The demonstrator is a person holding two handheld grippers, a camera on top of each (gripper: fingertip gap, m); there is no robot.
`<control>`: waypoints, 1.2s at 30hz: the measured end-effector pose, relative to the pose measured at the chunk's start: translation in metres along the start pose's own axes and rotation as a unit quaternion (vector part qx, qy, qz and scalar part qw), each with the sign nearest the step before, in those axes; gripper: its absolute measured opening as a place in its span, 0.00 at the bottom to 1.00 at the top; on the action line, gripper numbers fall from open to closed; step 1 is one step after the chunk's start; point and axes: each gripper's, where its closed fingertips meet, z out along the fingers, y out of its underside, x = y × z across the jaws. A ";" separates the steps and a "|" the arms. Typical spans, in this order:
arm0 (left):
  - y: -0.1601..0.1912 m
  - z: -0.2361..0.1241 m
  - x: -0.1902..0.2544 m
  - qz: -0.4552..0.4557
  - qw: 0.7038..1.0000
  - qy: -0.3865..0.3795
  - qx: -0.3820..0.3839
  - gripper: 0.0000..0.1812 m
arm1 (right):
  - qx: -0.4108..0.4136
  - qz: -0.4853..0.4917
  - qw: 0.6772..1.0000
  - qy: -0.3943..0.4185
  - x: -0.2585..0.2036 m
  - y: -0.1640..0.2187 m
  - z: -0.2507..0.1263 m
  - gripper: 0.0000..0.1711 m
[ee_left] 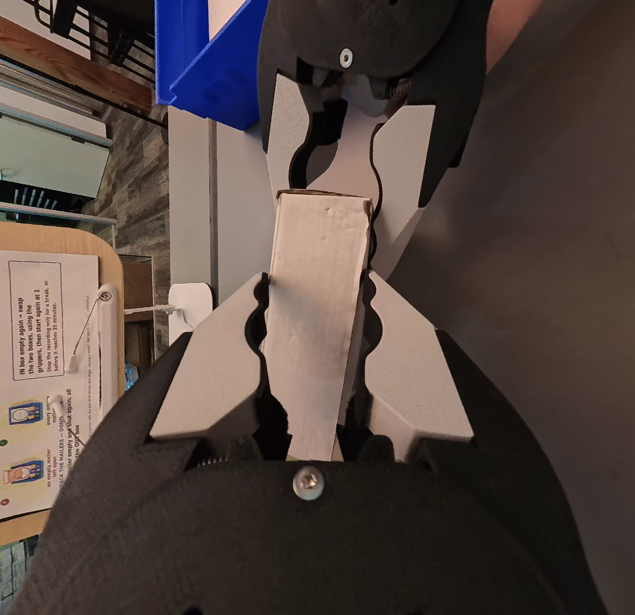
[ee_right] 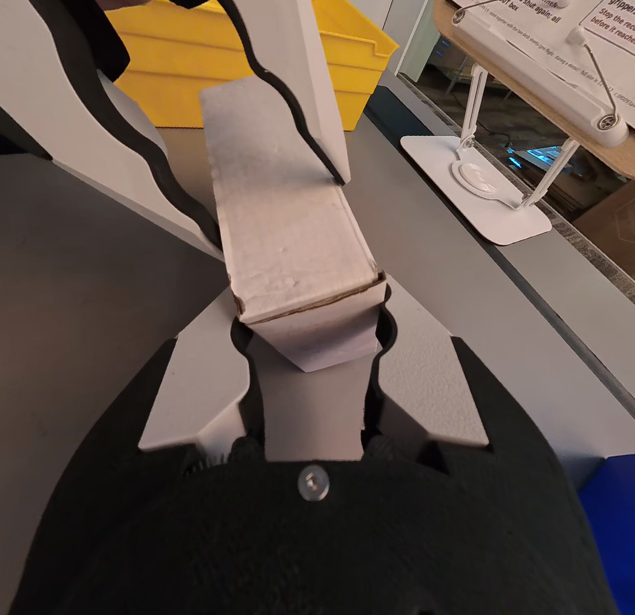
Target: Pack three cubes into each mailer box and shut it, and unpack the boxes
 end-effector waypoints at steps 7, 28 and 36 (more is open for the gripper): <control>-0.002 -0.003 0.000 0.004 1.000 0.002 0.000 0.27 | -0.002 0.001 1.000 0.000 0.001 0.001 0.000 0.42; -0.004 -0.008 0.002 -0.001 1.000 0.014 0.014 0.22 | -0.003 -0.010 1.000 0.001 0.002 0.002 0.000 0.41; -0.006 -0.011 -0.001 0.004 1.000 0.007 0.014 0.22 | -0.004 -0.011 1.000 0.003 0.002 0.002 0.000 0.41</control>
